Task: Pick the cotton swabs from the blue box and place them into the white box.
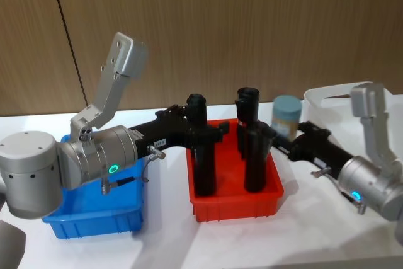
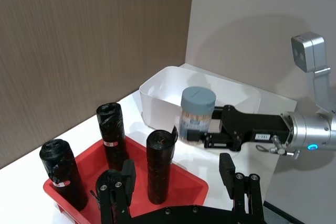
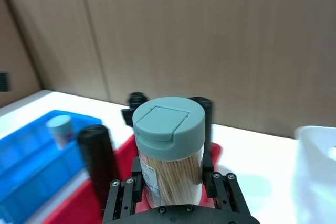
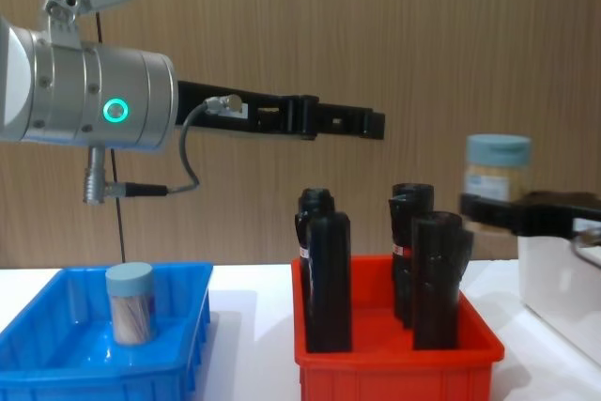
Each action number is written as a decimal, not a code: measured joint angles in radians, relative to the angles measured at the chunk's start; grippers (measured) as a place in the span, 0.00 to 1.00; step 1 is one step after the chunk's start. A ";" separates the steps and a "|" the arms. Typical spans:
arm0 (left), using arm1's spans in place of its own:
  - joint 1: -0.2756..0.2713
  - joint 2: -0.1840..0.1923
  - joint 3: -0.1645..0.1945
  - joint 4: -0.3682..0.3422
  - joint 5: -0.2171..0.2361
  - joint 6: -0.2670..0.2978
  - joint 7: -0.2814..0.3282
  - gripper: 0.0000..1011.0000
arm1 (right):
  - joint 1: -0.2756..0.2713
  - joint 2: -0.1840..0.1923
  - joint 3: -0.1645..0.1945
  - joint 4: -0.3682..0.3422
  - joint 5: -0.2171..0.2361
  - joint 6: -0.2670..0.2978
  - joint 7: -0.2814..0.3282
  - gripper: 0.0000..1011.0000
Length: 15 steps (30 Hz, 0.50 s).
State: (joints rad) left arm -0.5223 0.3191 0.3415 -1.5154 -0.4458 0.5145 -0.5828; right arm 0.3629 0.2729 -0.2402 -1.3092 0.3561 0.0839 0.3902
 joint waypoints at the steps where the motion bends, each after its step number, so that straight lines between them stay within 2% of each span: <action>1: 0.000 0.000 0.000 0.000 0.000 0.000 0.000 0.99 | -0.001 0.003 0.004 0.001 0.000 -0.001 -0.006 0.63; 15: 0.000 0.000 0.000 0.000 0.000 0.000 0.000 0.99 | -0.012 0.057 0.073 0.012 0.002 -0.005 -0.126 0.63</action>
State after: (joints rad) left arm -0.5223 0.3191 0.3415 -1.5154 -0.4458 0.5145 -0.5828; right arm 0.3505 0.3304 -0.1670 -1.2972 0.3584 0.0784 0.2638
